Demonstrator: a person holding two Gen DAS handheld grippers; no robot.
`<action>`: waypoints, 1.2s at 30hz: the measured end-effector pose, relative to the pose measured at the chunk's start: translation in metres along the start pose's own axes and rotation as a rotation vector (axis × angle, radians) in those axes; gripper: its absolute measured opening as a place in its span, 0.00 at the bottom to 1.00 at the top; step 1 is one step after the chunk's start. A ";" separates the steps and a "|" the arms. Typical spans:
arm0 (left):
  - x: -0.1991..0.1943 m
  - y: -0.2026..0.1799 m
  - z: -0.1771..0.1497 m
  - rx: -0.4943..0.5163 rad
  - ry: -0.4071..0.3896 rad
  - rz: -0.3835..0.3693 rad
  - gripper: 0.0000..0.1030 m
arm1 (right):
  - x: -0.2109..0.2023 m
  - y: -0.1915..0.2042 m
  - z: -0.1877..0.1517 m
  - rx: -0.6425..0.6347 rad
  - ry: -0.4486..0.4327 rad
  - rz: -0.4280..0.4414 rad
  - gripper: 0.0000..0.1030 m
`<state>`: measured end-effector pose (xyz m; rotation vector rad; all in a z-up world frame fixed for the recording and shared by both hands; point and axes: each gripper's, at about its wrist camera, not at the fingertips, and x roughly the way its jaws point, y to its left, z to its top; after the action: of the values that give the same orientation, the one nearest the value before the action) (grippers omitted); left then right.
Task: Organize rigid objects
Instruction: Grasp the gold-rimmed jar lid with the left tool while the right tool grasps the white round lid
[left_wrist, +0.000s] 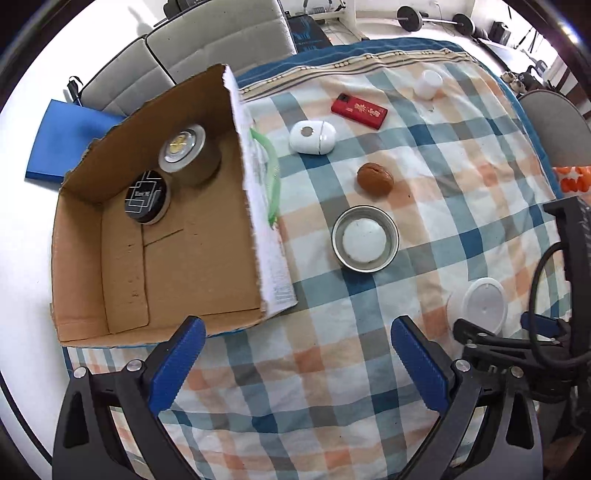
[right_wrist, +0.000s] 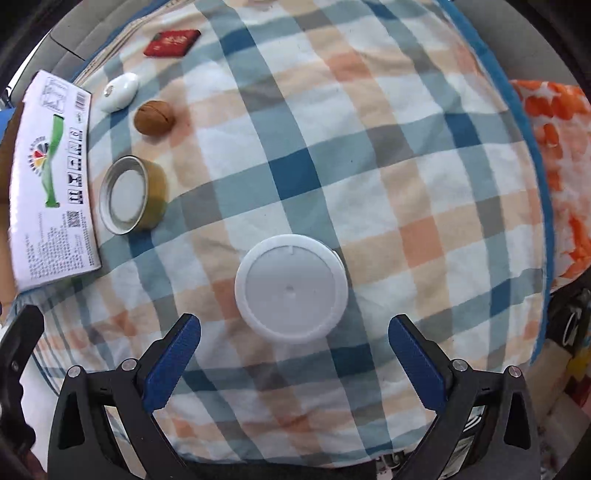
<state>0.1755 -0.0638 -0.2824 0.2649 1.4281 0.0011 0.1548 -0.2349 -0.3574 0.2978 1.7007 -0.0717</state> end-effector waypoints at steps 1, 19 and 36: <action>0.003 -0.003 0.002 0.003 0.006 0.005 1.00 | 0.006 -0.001 0.003 0.004 0.007 0.004 0.99; 0.041 -0.050 0.082 0.132 0.185 -0.137 1.00 | -0.016 -0.056 0.058 -0.038 0.062 -0.057 0.69; 0.126 -0.080 0.092 0.364 0.400 0.013 0.87 | -0.004 -0.044 0.072 -0.049 0.084 -0.054 0.69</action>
<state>0.2713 -0.1382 -0.4093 0.5995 1.8222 -0.2073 0.2139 -0.2938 -0.3706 0.2208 1.7912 -0.0583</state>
